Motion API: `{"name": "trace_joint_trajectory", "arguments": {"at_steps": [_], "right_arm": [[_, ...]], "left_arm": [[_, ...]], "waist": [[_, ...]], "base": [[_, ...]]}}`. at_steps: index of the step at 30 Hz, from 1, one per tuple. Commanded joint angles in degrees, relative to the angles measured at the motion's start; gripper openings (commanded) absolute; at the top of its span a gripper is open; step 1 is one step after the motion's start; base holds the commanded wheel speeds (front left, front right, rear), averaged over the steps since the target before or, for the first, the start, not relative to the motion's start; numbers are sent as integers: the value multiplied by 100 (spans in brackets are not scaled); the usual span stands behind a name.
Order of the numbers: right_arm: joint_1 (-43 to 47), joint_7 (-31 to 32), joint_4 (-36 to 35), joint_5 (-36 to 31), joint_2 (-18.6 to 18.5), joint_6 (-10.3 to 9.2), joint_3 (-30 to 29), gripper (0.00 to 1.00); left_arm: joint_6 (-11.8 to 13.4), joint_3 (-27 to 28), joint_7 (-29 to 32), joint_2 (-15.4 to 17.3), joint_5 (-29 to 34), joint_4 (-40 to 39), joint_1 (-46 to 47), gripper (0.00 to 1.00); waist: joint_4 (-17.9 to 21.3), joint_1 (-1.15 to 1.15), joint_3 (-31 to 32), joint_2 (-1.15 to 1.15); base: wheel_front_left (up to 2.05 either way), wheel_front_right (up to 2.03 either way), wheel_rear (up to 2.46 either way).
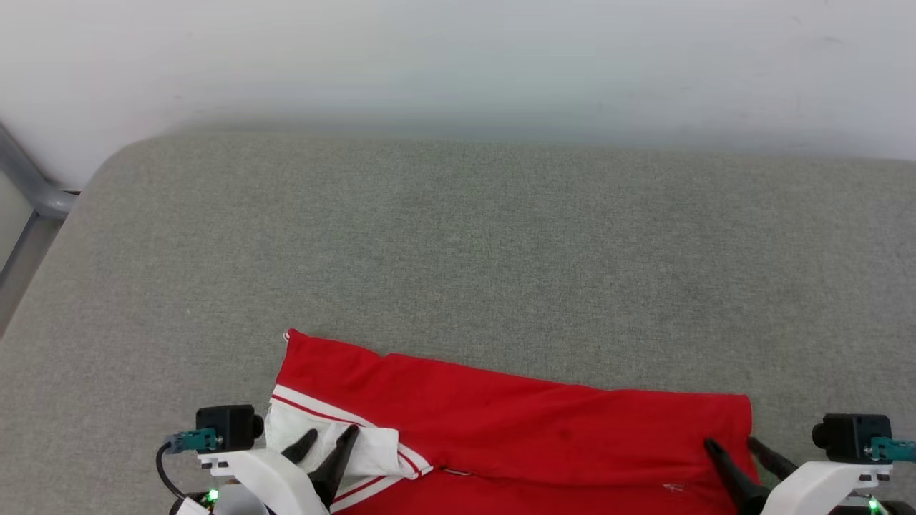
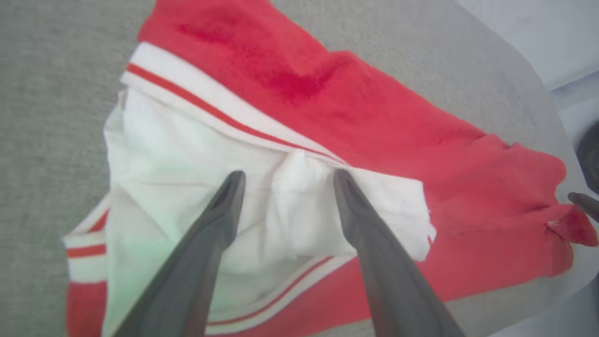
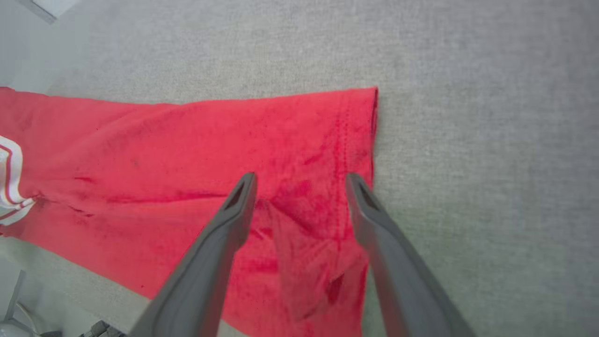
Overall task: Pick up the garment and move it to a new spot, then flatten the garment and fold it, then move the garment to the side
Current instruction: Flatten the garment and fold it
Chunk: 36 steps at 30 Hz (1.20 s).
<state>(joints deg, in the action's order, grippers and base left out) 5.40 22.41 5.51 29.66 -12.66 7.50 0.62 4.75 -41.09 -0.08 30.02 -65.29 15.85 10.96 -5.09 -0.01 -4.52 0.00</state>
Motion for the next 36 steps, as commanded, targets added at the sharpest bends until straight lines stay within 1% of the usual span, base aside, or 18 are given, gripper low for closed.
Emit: {"name": "trace_joint_trajectory", "arguments": {"at_steps": [1, 4, 6, 7, 9, 11, 13, 18, 21, 26, 31, 36], "right_arm": [[-11, -304, -134, -52, 69, -2, -3, 100], [5, -502, -229, -117, 110, -2, -64, 100], [3, -484, -263, -142, 120, -2, -123, 100], [3, -484, -263, -142, 120, -2, -123, 100], [10, -373, -251, -172, 77, -2, -224, 100], [14, -212, -236, -210, 33, -2, -366, 100], [39, 67, -204, -261, -13, -2, -476, 100], [43, 798, -169, -299, -202, -2, -668, 100], [34, 1156, -130, -293, -260, -2, -694, 100], [-43, 1464, -43, -241, -255, -2, -685, 100], [-141, 1627, 180, -171, -154, -2, -603, 100], [-27, 2096, 455, -111, -46, -2, -411, 100]], "left_arm": [[-63, 66, -320, -25, 153, -6, 72, 100], [-77, 115, -783, -51, 388, -65, 64, 100], [-29, 169, -1094, -35, 551, -104, 46, 100], [-29, 169, -1094, -35, 551, -104, 46, 100], [20, 219, -1307, -22, 779, -176, 24, 100], [77, 333, -1435, -67, 978, -295, -17, 100], [190, 521, -1491, -77, 1260, -432, -84, 100], [391, 1329, -1518, -383, 2173, -1055, -382, 100], [427, 1701, -1520, -562, 2662, -1326, -565, 100], [338, 2039, -1520, -791, 3231, -1584, -798, 100], [204, 2209, -1520, -1019, 3555, -1639, -816, 100], [80, 2315, -1515, -1185, 3814, -1628, -733, 100]], "waist": [[14, 1, 83, 0], [24, 1, 187, 0], [31, 1, 255, 0], [31, 1, 255, 0], [25, 1, 323, 0], [13, 1, 391, 0], [15, 1, 453, 0], [-47, 1, 528, 0], [-114, 1, 533, 0], [-300, 1, 421, 0], [-483, 1, 248, 0], [-578, 1, 58, 0]], "base": [[0, 0, 0], [0, 0, 0], [0, 0, 0], [0, 0, 0], [0, 0, 0], [0, 0, 0], [0, 0, 0], [0, 0, 0], [0, 0, 0], [0, 0, 0], [0, 0, 0], [0, 0, 0]]}}
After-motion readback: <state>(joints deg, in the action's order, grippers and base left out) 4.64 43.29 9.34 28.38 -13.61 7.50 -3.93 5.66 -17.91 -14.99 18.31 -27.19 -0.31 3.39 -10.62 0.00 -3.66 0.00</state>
